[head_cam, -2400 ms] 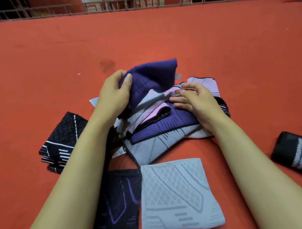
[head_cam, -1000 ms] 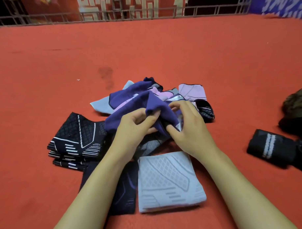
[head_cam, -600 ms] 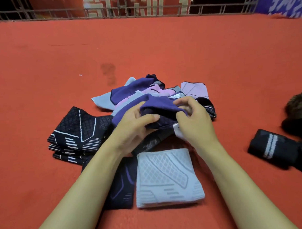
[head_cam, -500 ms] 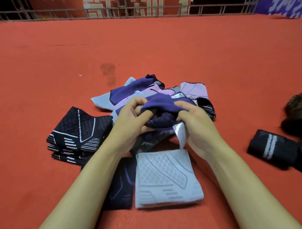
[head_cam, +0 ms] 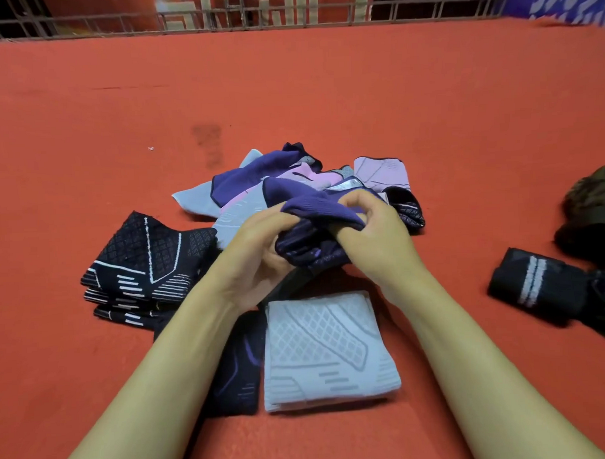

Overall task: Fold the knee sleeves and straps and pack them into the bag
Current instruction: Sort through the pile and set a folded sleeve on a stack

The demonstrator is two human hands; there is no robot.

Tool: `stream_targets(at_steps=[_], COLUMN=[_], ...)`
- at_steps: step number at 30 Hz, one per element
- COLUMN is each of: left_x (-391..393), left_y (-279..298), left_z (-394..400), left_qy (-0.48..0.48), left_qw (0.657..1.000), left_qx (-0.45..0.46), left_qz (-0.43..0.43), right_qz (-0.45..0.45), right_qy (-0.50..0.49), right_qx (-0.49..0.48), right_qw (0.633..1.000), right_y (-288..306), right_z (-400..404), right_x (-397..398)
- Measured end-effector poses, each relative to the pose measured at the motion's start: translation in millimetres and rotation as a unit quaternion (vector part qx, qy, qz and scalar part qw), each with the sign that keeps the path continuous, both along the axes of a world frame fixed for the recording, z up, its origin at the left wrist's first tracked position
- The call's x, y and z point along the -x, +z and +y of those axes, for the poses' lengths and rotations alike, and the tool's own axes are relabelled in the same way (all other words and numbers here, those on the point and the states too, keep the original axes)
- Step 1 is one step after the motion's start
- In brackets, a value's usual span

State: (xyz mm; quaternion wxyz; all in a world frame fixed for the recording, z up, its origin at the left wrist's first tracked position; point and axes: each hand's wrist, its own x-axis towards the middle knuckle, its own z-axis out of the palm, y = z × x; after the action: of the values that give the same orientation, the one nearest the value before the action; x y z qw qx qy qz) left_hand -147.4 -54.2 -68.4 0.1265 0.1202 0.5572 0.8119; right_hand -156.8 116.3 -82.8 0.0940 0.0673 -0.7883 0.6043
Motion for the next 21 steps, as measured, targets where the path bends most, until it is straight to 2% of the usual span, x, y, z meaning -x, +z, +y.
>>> stream_targets(at_steps=[2, 4, 5, 7, 10, 13, 14, 15, 16, 17, 18, 19, 21], left_x=[-3, -3, -4, -3, -2, -2, -1, -2, -1, -1, -2, -3, -8], left_y=[-2, -3, -3, 0, 1, 3, 2, 2, 0, 0, 0, 0, 1], left_z=[-8, -13, -12, -9, -5, -1, -2, -3, -5, -5, -5, -3, 3], left_qy=[-0.065, -0.061, -0.035, 0.008, 0.049, 0.064, 0.079, 0.098, 0.118, 0.132, 0.137, 0.135, 0.102], left_qw=[0.997, 0.994, 0.993, 0.994, 0.995, 0.994, 0.993, 0.992, 0.989, 0.987, 0.986, 0.986, 0.987], left_qx=[-0.005, 0.045, 0.064, 0.061, 0.052, 0.053, 0.053, 0.057, 0.065, 0.072, 0.077, 0.079, 0.097], left_qz=[0.04, 0.072, 0.088, 0.087, 0.076, 0.075, 0.067, 0.059, 0.055, 0.051, 0.049, 0.054, 0.084], right_qz=[0.001, 0.009, 0.01, -0.025, -0.114, -0.154, -0.171, -0.173, -0.152, -0.111, -0.064, -0.019, 0.036], right_qy=[-0.049, -0.048, -0.021, 0.083, 0.252, 0.341, 0.362, 0.369, 0.347, 0.279, 0.183, 0.084, -0.048], right_qx=[0.005, -0.019, -0.004, 0.106, 0.276, 0.345, 0.325, 0.26, 0.149, 0.009, -0.101, -0.155, -0.14], right_qw=[0.999, 0.999, 1.0, 0.991, 0.92, 0.861, 0.857, 0.876, 0.913, 0.954, 0.976, 0.984, 0.988], right_y=[-4, 0, 4, 10, 20, 24, 27, 28, 29, 26, 22, 18, 9], right_z=[4, 9, 10, 6, -2, 1, 3, 6, 7, 6, 3, -2, -5], right_x=[6, 4, 2, -6, -23, -31, -32, -29, -26, -23, -20, -17, -11])
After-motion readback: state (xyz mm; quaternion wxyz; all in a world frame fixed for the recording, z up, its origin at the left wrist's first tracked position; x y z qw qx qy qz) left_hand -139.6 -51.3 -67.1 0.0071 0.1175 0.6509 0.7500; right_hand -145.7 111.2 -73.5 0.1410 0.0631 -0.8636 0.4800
